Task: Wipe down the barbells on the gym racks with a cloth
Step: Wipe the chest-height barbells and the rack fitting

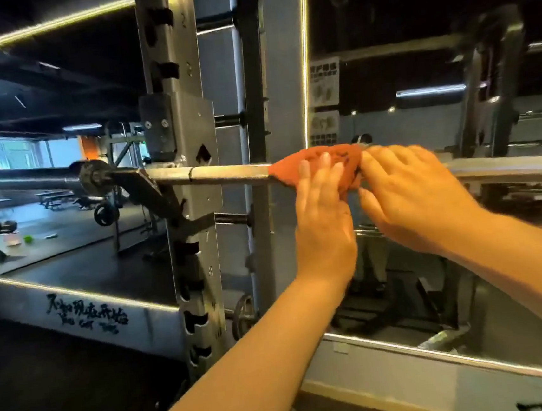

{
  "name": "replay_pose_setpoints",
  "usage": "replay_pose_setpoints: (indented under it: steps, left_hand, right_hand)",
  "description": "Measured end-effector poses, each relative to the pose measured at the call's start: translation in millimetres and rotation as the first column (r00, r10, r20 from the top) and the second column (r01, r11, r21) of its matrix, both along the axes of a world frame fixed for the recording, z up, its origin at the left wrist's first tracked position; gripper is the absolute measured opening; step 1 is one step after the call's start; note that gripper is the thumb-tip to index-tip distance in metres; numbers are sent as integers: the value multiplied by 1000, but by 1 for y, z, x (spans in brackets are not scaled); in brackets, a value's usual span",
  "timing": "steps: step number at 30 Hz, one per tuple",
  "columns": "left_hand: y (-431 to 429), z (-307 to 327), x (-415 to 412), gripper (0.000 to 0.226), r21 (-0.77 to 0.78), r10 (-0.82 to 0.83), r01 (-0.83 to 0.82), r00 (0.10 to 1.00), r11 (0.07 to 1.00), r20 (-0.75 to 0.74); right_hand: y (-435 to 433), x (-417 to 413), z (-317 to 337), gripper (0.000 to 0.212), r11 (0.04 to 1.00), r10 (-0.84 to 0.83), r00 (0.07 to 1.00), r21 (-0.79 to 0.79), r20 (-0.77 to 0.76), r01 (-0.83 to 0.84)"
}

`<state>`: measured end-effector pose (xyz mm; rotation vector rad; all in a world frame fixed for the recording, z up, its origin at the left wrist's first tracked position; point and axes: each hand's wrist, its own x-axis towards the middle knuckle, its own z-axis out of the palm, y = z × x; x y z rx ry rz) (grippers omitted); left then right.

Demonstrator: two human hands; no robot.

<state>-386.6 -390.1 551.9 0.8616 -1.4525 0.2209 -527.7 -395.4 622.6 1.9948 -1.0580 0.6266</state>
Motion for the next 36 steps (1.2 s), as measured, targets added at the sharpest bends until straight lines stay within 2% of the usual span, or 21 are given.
replay_pose_setpoints:
  steps: [4, 7, 9, 10, 11, 13, 14, 15, 16, 17, 19, 21, 22, 23, 25, 26, 27, 29, 31, 34, 36]
  left_hand:
    - [12, -11, -7, 50, 70, -30, 21, 990, 997, 137]
    - [35, -34, -6, 39, 314, -121, 64, 978, 947, 167]
    - [52, -64, -10, 28, 448, -168, 117, 983, 887, 76]
    - [60, -81, -12, 26, 475, -141, 115, 990, 872, 19]
    - [66, -98, -13, 26, 502, -97, 95, 995, 860, -22]
    - [82, -131, -16, 28, 576, -37, 94, 993, 812, -109]
    - [92, -145, -18, 27, 627, -28, 123, 987, 769, -159]
    - [104, -159, -22, 27, 674, -39, 180, 975, 716, -218]
    - [117, -170, -28, 28, 708, -71, 255, 958, 659, -279]
    - [131, -182, -36, 30, 729, -114, 333, 936, 598, -334]
    - [155, -204, -51, 38, 732, -162, 446, 889, 516, -427]
    - [173, -228, -56, 46, 710, -88, 434, 879, 555, -468]
    - [183, -240, -57, 47, 713, -23, 393, 883, 581, -468]
    - [192, -254, -54, 52, 739, 55, 344, 888, 579, -456]
    - [212, -273, -46, 74, 806, 165, 327, 874, 493, -456]
    - [223, -280, -42, 81, 818, 200, 373, 846, 438, -493]
    - [234, -288, -37, 80, 813, 232, 427, 810, 397, -538]
    - [258, -301, -30, 51, 804, 326, 442, 751, 398, -574]
    - [286, -306, -26, 23, 816, 429, 372, 711, 442, -557]
    - [326, -306, -23, 14, 821, 504, 285, 676, 494, -538]
    - [349, -302, -18, 12, 821, 549, 242, 642, 517, -535]
  right_hand:
    - [-3, -19, -19, 79, 999, 53, 998, -7, -39, -53]
    - [10, -30, -58, 79, 988, 126, 992, 93, -22, -124]
    - [21, -32, -106, 70, 947, 178, 978, 251, 109, -200]
    - [29, -33, -133, 67, 891, 136, 959, 393, 250, -229]
    - [36, -33, -159, 65, 793, 28, 904, 541, 426, -279]
    - [50, -31, -197, 64, 568, -188, 732, 681, 655, -463]
    - [56, -31, -210, 60, 405, -270, 621, 672, 736, -621]
    - [62, -29, -219, 53, 223, -357, 491, 583, 795, -781]
    - [69, -28, -226, 44, 107, -444, 377, 466, 813, -879]
    - [77, -27, -234, 36, 70, -495, 314, 397, 810, -915]
    - [92, -28, -256, 26, 162, -553, 273, 423, 787, -891]
    - [106, -30, -279, 18, 193, -650, 218, 436, 727, -879]
    - [113, -32, -287, 17, 159, -663, 248, 457, 706, -875]
    - [120, -35, -292, 18, 103, -647, 322, 499, 691, -861]
    - [129, -37, -300, 19, -57, -534, 524, 591, 663, -805]
    - [135, -36, -302, 17, -162, -468, 606, 611, 644, -775]
    - [139, -34, -307, 15, -262, -418, 664, 617, 620, -742]
    - [150, -28, -315, 16, -396, -348, 725, 607, 594, -688]
    - [161, -22, -323, 18, -428, -243, 760, 637, 603, -641]
    - [181, -10, -334, 32, -503, -67, 799, 672, 597, -544]
    - [195, 3, -342, 16, -500, 26, 829, 725, 559, -473]
